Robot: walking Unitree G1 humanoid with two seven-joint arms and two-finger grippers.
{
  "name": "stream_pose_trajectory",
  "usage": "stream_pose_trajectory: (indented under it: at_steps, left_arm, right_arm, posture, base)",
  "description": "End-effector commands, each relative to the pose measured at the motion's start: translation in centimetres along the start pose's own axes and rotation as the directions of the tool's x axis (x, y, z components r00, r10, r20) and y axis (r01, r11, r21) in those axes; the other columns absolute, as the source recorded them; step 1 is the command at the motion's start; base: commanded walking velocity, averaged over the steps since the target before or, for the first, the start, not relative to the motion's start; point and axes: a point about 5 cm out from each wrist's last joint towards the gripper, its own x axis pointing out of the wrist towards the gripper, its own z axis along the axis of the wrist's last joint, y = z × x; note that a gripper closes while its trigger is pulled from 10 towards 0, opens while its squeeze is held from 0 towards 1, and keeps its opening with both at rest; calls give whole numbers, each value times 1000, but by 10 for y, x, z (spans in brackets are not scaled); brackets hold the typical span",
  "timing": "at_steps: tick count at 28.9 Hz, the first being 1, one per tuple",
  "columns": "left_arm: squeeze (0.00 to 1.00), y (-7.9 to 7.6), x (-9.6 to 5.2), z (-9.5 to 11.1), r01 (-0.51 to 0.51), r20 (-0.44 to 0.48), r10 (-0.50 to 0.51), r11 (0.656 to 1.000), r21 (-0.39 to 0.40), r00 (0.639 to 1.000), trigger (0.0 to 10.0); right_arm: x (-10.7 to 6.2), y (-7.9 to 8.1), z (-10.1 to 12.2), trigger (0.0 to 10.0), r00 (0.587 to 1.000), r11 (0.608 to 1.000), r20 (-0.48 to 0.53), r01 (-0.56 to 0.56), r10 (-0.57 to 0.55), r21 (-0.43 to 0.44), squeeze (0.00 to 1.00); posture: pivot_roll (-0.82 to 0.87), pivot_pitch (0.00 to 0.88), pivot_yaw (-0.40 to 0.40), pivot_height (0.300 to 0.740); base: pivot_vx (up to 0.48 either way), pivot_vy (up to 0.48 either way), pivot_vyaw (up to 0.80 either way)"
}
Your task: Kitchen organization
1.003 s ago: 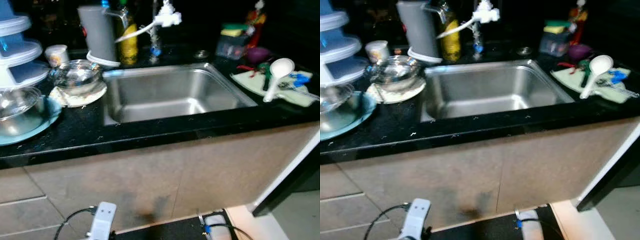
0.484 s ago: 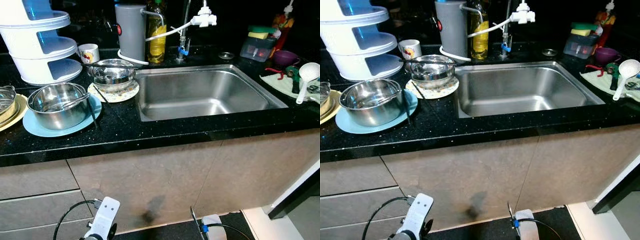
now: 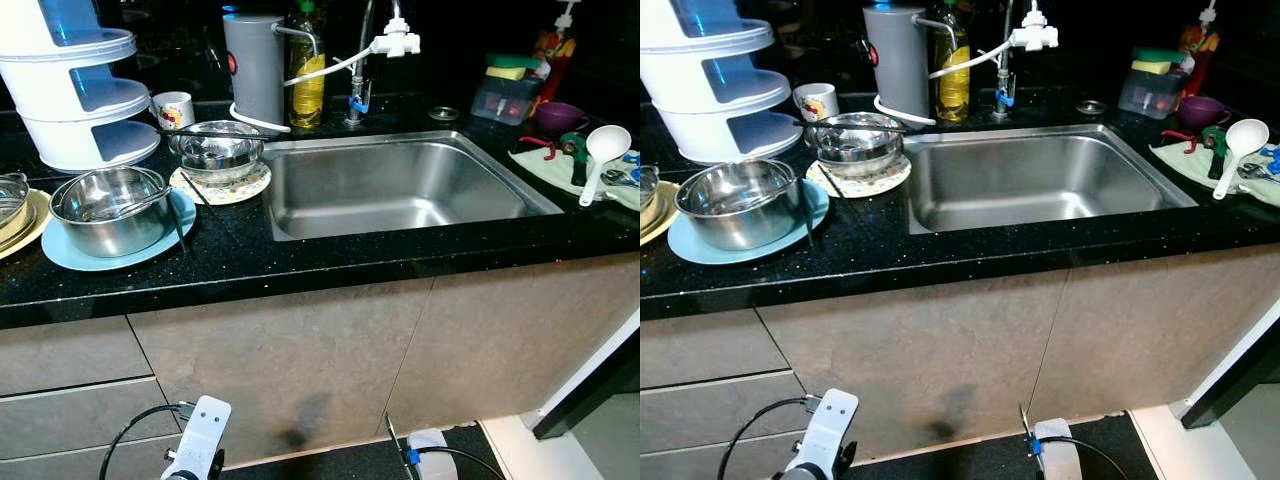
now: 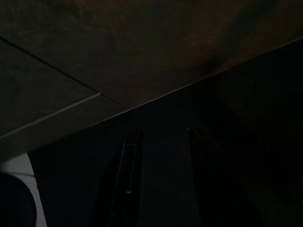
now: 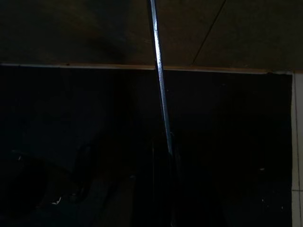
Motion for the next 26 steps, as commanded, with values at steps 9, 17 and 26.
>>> stream_pose_trajectory:
  at_steps: [9, 17, 26]
  left_arm:
    - [0, -8, -2, -1, 15, 24, -14, 998, -59, 1000, 10000]
    - [0, -7, -10, 9, 103, 127, -96, 994, -46, 987, 10000]
    - [0, -1, -64, 46, 562, 293, -581, 812, 157, 759, 10000]
  right_arm:
    - [-2, -5, -1, 10000, 1000, 1000, 8, 6, -6, -22, 0]
    - [-2, 1, 13, 10000, 995, 993, 59, -68, 74, -94, 0]
    - [-40, 17, 66, 10000, 779, 801, 189, -579, 598, -151, 0]
  posture:
    - [-99, 98, -20, 740]
    - [-99, 87, -20, 740]
    - [-92, 86, -23, 740]
  base:
    - [0, -53, 0]
    - [0, 0, 0]
    - [0, 0, 0]
